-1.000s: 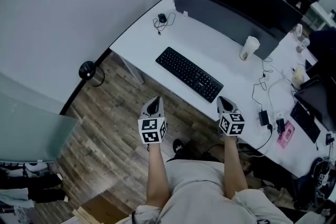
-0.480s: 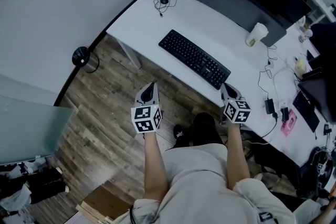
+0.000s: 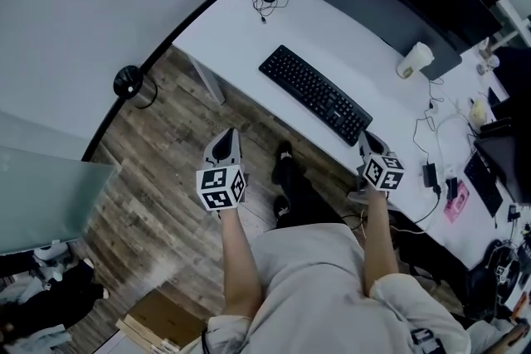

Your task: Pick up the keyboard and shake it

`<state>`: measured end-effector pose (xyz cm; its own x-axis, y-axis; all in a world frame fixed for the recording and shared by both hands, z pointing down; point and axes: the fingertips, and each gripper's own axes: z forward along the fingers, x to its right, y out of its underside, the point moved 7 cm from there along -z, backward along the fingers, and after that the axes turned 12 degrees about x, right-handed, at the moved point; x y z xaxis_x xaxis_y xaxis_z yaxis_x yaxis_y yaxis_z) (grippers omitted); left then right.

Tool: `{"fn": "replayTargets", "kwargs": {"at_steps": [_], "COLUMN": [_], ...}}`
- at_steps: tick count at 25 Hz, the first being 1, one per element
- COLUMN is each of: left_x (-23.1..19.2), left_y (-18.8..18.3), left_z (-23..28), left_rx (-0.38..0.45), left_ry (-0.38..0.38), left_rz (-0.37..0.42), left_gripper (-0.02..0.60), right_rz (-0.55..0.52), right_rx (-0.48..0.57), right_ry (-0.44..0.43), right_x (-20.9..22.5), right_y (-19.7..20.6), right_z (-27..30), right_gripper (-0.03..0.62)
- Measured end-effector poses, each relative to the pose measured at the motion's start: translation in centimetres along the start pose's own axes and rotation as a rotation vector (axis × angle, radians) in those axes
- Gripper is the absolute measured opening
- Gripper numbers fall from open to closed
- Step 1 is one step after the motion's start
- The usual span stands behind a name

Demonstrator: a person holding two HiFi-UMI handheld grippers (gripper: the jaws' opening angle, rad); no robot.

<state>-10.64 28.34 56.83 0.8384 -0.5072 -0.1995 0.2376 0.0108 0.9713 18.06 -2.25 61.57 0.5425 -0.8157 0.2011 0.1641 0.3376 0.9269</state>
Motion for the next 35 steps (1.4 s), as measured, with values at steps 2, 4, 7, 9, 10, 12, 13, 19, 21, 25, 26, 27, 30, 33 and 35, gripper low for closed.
{"fn": "replayTargets", "kwargs": {"at_steps": [2,4,7,9,10,12,13,19,21,25,26,27,30,33,35], "left_x": [-0.7,-1.3,-2.3,-3.0,-3.3,-3.4,-3.4,-4.0,-3.9,-4.0,-4.3,-4.7,-5.3,-5.3,-5.2], "left_y": [0.0,-0.2,-0.2,-0.3,-0.4,-0.7,-0.9,-3.0,-3.4,-3.5,-3.4,-3.1,-1.7,0.2,1.6], "left_z": [1.0,2.4,5.0,7.1,8.3,11.1,12.5,20.5,23.0,27.7,28.8,29.9,33.4,35.8,36.6], "left_rx": [-0.010,-0.018,-0.045,-0.069,-0.080,-0.101,-0.109,-0.137,-0.150,-0.168,-0.183,-0.203,-0.260,-0.317,-0.358], "left_ry": [-0.001,0.002,0.019,0.037,0.050,0.082,0.096,0.156,0.187,0.252,0.270,0.290,0.345,0.404,0.442], "left_rz": [-0.004,-0.005,0.006,0.012,0.015,0.025,0.031,0.077,0.077,0.097,0.101,0.101,0.084,0.077,0.065], "left_gripper": [0.014,0.014,0.015,0.015,0.014,0.015,0.014,0.014,0.015,0.014,0.014,0.015,0.015,0.015,0.015], "right_rz": [0.004,0.013,0.048,0.080,0.100,0.147,0.173,0.321,0.344,0.358,0.364,0.377,0.431,0.530,0.629], "right_rx": [-0.018,-0.026,-0.028,-0.024,-0.017,0.006,0.018,0.088,0.101,0.097,0.095,0.098,0.119,0.187,0.280], "right_ry": [0.009,0.019,0.039,0.052,0.063,0.100,0.123,0.260,0.299,0.378,0.394,0.409,0.470,0.512,0.485], "right_x": [0.3,0.7,1.3,1.7,2.2,3.6,4.5,8.0,9.1,10.0,9.9,9.9,10.6,11.3,11.0], "right_y": [0.4,0.5,0.7,0.8,0.6,0.1,-0.1,-0.8,-0.8,0.2,0.8,1.5,3.7,5.5,5.9], "right_z": [0.8,2.1,3.9,4.7,5.2,6.0,6.3,7.8,8.1,6.9,6.2,5.6,4.0,3.0,2.4], "right_gripper": [0.040,0.041,0.040,0.040,0.040,0.040,0.040,0.040,0.040,0.040,0.040,0.040,0.040,0.040,0.038]}}
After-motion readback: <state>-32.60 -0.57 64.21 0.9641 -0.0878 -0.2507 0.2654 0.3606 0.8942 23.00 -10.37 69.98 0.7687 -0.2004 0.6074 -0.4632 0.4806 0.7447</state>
